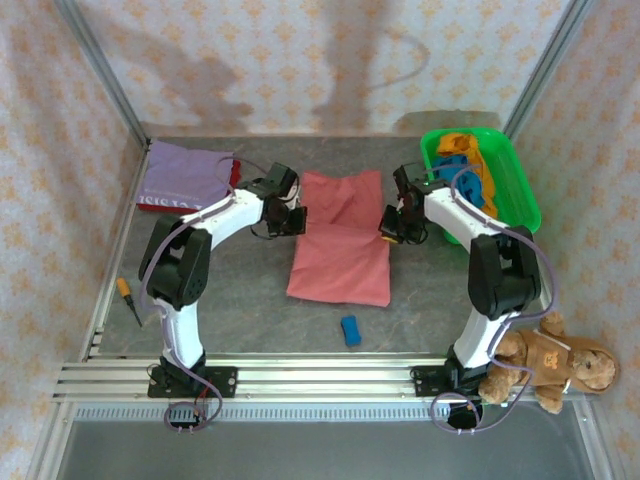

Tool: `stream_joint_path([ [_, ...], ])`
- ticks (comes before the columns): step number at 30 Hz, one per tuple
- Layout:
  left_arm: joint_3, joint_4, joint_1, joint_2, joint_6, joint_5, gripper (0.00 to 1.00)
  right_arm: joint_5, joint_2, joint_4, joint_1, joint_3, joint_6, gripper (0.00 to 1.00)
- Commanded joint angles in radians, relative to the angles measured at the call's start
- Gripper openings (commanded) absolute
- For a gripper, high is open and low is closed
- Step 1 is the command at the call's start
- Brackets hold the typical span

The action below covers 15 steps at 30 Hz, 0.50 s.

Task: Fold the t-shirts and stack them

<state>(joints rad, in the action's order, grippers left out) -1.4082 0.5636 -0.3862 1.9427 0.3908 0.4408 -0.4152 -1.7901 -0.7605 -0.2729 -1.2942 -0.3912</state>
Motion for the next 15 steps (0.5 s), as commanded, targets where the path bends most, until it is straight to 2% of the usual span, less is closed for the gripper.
stream_joint_path([
  [1,-0.051,0.027,0.000,0.054,-0.029,-0.044,0.00,0.021,-0.084,0.005,0.013,-0.038,0.044,0.00],
  [4,-0.085,0.055,0.001,0.090,-0.037,-0.077,0.00,0.016,-0.147,-0.037,0.020,-0.097,0.074,0.00],
  [7,-0.094,0.068,0.001,0.093,-0.035,-0.109,0.00,0.023,-0.167,-0.076,0.021,-0.139,0.097,0.10],
  [9,-0.067,0.039,0.000,0.060,-0.024,-0.114,0.00,0.030,-0.155,-0.089,0.022,-0.142,0.105,0.19],
  [12,-0.021,-0.001,0.000,-0.002,-0.012,-0.116,0.00,0.029,-0.127,-0.108,0.022,-0.140,0.109,0.27],
  [13,-0.007,-0.013,0.000,-0.021,-0.010,-0.117,0.00,0.031,-0.118,-0.111,0.022,-0.138,0.110,0.28],
  [15,0.020,-0.030,0.000,-0.064,-0.003,-0.115,0.00,0.024,-0.098,-0.116,0.020,-0.132,0.110,0.18],
])
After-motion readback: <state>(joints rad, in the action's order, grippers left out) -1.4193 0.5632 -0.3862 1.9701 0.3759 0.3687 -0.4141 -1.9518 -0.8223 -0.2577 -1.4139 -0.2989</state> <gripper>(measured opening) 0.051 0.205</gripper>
